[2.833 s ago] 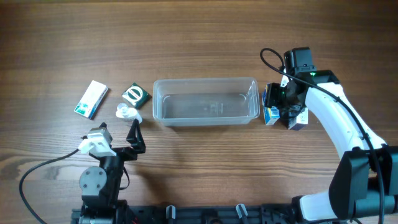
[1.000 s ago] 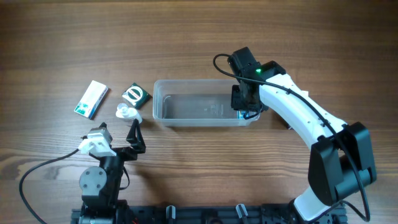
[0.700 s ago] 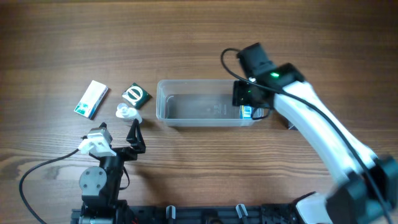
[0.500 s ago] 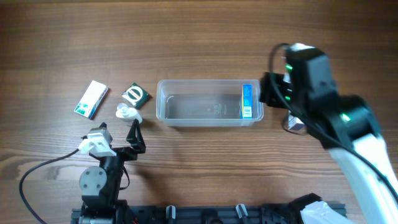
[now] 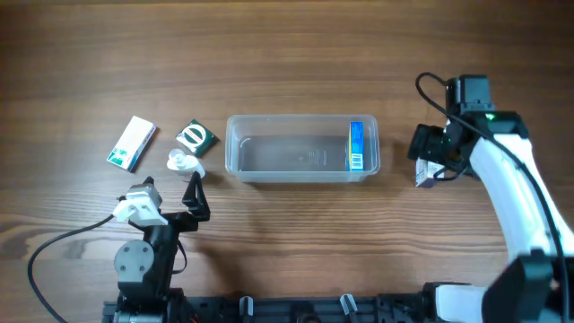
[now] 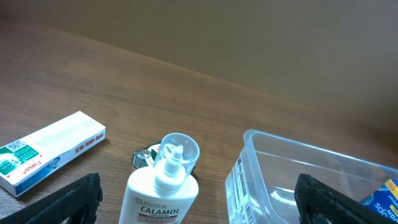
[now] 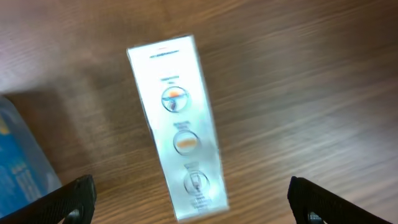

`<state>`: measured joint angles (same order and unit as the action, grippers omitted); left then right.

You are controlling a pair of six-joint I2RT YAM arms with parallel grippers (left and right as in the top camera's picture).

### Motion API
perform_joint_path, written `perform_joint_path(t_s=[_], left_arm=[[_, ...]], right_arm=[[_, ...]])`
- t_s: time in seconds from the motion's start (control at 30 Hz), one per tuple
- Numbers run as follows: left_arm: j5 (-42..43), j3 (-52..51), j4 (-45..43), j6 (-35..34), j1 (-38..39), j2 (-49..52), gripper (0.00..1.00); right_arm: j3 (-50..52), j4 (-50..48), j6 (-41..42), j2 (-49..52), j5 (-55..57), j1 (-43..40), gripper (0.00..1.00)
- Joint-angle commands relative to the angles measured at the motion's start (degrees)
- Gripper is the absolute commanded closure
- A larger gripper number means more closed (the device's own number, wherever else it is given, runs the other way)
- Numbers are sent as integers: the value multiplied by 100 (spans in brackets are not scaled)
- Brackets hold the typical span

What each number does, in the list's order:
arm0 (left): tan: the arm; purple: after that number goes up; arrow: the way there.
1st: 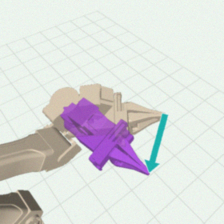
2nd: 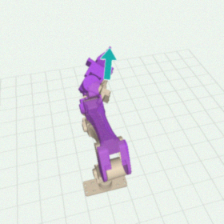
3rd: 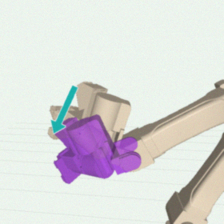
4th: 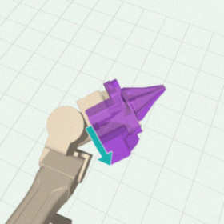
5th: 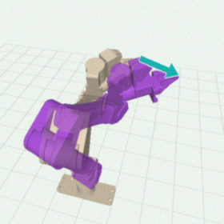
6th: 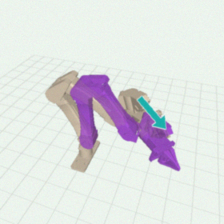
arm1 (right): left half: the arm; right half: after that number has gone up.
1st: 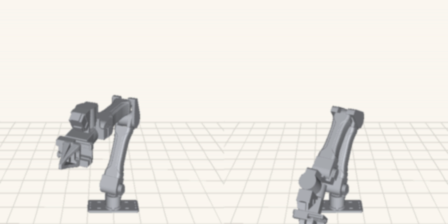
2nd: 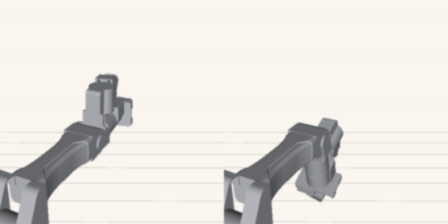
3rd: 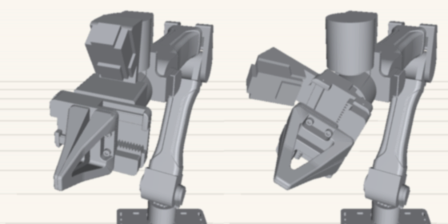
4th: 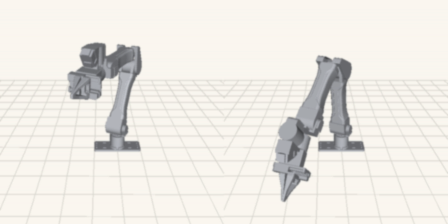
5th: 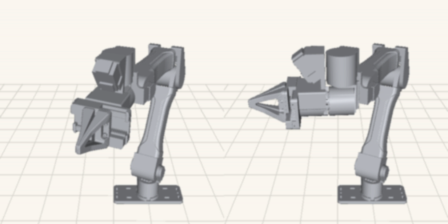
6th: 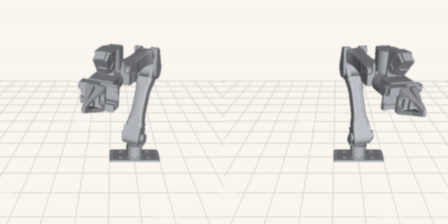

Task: Pack container
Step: 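Grasp the white box with the right gripper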

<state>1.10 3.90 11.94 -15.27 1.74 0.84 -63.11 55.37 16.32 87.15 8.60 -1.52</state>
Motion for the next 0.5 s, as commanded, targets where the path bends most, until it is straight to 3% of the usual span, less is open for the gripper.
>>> perform_joint_path(t_s=[0.0,0.1,0.23,0.47], left_arm=[[-74,-31,-20,96,-37,-35,0],[-74,-31,-20,96,-37,-35,0],[-74,-31,-20,96,-37,-35,0],[-74,-31,-20,96,-37,-35,0]], right_arm=[[24,-79,-319,612,-468,-13,16],[24,-111,-105,855,-431,-13,44],[11,-94,33,682,-400,-11,57],[-492,590,37,-415,-485,85,66]])
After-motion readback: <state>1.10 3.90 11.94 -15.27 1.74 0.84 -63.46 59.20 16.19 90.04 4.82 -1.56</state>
